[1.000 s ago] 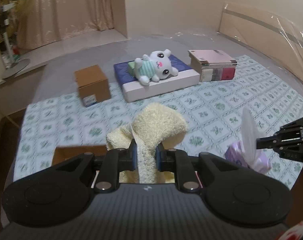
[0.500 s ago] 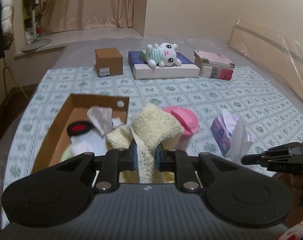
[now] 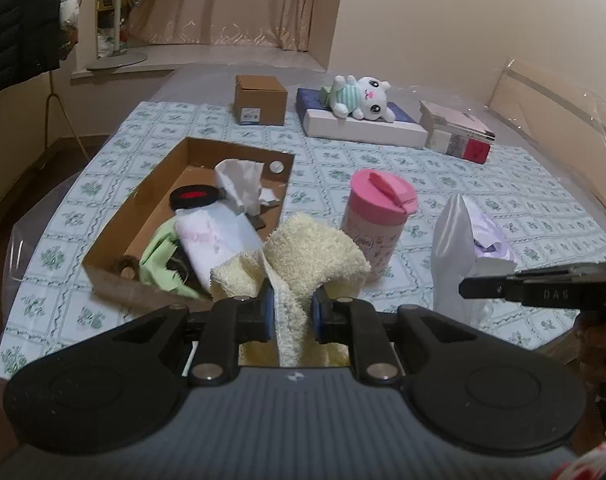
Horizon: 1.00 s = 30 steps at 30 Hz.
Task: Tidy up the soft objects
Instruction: 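Lift and carry the yellow towel and plastic bag over the cardboard box with both grippers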
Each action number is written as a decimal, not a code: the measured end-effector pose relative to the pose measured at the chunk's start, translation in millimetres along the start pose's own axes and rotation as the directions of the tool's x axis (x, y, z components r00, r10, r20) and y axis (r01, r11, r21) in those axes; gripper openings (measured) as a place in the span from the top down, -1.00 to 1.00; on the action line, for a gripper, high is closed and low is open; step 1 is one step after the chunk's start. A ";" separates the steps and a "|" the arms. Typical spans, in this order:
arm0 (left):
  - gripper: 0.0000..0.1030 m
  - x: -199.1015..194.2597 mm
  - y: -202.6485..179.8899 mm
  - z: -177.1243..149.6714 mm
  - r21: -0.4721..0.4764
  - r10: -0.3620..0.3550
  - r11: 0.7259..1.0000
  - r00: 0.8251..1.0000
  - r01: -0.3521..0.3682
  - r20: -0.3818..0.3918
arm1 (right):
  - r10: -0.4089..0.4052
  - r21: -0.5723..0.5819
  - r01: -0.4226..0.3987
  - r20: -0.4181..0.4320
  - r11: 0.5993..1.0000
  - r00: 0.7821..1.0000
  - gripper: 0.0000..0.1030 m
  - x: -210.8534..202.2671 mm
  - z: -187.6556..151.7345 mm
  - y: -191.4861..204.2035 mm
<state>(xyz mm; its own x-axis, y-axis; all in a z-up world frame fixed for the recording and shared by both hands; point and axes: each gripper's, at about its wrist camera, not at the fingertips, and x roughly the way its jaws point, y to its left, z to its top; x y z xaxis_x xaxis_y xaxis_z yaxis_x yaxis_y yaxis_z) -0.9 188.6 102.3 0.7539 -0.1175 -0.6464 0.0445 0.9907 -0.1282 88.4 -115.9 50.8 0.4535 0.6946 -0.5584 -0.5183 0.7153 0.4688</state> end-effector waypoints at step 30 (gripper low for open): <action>0.70 -12.2 60.0 19.7 0.006 0.070 0.997 0.997 -0.070 0.033 | 0.127 -0.036 -0.128 -0.031 0.991 0.991 1.00 78.9 42.3 78.4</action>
<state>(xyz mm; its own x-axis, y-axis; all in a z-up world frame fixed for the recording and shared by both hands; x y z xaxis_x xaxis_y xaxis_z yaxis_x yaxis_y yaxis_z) 5.4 250.8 117.3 0.7767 -0.0454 -0.6282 -0.0044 0.9970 -0.0776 114.2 -1.8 72.5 0.3615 0.7769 -0.5156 -0.5976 0.6175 0.5115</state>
